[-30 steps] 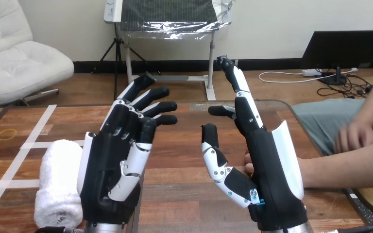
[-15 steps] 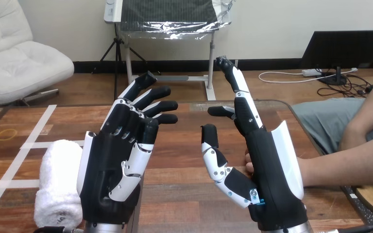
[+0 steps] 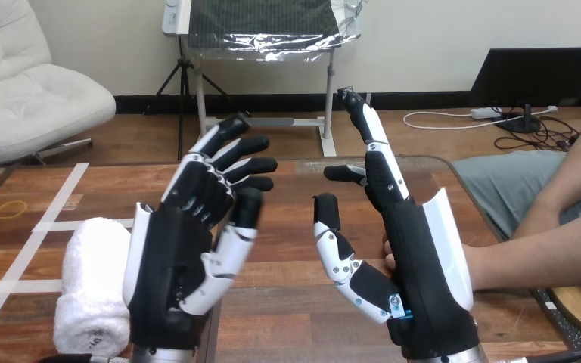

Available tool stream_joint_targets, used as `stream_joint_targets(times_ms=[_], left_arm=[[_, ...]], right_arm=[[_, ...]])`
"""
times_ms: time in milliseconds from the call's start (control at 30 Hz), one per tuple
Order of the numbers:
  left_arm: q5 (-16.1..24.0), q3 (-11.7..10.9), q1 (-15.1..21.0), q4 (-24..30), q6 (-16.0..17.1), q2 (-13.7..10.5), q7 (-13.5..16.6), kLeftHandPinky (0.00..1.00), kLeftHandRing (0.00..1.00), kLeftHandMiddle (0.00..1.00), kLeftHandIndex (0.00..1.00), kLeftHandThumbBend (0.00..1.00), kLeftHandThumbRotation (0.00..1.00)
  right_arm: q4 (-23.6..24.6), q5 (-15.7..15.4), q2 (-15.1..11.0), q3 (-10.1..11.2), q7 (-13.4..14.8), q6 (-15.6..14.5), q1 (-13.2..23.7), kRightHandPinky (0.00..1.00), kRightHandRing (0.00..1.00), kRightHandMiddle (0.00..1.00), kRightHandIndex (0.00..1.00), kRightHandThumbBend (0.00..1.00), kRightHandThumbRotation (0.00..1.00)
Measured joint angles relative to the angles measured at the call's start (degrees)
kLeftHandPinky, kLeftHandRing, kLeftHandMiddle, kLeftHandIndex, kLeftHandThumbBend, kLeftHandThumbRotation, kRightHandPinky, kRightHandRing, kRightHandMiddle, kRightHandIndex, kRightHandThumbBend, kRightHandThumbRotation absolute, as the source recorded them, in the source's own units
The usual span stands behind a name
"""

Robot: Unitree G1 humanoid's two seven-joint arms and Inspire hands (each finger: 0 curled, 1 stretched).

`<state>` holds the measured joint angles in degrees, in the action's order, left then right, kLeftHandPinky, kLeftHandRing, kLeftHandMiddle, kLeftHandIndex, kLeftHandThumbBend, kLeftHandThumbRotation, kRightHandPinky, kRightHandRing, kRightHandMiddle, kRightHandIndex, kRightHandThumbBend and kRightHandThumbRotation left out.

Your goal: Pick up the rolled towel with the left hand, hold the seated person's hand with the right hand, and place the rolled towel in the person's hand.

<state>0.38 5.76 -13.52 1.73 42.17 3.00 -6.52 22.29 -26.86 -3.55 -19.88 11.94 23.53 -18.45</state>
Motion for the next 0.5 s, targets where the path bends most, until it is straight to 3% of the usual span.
stream_joint_targets(times_ms=[500], left_arm=[[26.8, -4.3, -0.9, 4.1, -5.8, -0.3, 18.6, 0.8, 0.84, 0.85, 0.83, 0.64, 0.28]], right_arm=[[0.0, 0.0, -0.1, 0.0, -0.2, 0.0, 0.0, 0.74, 1.0, 1.0, 0.98, 0.0, 0.0]])
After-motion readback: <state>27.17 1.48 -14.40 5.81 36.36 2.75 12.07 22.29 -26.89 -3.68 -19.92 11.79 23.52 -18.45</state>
